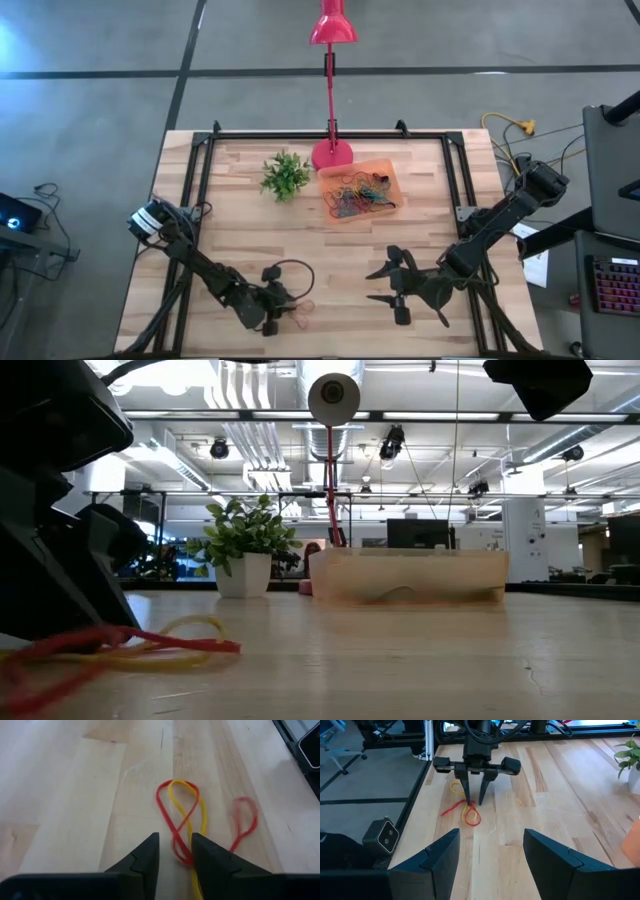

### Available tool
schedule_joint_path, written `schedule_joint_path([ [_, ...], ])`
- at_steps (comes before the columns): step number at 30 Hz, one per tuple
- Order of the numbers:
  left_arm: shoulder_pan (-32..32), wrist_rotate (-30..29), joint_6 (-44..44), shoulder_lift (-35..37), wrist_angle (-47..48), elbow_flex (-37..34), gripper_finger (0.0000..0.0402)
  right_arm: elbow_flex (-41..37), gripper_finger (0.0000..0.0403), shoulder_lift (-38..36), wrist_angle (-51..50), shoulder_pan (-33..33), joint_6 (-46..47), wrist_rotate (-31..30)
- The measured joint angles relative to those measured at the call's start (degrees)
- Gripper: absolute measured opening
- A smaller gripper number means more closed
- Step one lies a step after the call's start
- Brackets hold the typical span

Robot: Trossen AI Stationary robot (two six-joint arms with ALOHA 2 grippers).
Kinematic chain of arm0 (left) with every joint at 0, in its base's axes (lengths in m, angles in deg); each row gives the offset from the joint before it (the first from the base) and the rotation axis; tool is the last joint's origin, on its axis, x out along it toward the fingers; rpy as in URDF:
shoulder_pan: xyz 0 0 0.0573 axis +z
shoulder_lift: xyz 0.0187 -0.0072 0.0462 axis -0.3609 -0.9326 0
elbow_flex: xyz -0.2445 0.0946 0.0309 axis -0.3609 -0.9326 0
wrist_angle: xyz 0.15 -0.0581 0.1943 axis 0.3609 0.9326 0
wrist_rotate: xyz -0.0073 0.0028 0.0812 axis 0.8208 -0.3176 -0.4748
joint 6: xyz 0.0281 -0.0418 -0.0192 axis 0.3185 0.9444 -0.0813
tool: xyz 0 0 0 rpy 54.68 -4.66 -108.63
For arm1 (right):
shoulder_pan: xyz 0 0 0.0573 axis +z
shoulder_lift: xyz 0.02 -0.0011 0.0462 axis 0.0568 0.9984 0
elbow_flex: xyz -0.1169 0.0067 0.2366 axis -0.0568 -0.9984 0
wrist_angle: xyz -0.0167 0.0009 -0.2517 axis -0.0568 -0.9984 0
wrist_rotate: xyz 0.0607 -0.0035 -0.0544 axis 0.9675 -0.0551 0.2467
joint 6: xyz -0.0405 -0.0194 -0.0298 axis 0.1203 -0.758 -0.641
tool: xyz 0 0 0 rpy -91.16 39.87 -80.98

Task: Pick and place rubber bands into bin
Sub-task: Put the red rubberband into the orange container

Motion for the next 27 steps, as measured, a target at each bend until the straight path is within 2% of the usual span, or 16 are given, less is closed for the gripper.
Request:
schedule_joint_path([
  [8, 0.00, 0.37, -2.29, 0.00, -0.04, 0.00, 0.0008, 0.00, 0.0205, 0.00, 0.00, 0.01, 0.38, 0.00],
  [20, -0.01, -0.92, -5.67, -0.15, -0.54, 0.00, 0.0000, 0.00, 0.0205, 0.00, 0.00, 0.02, 0.42, 0.00],
  [27, 0.00, -1.86, -11.84, 0.41, -5.17, 0.47, 0.0000, 0.00, 0.0205, 0.00, -0.04, 0.02, 0.42, 0.00],
])
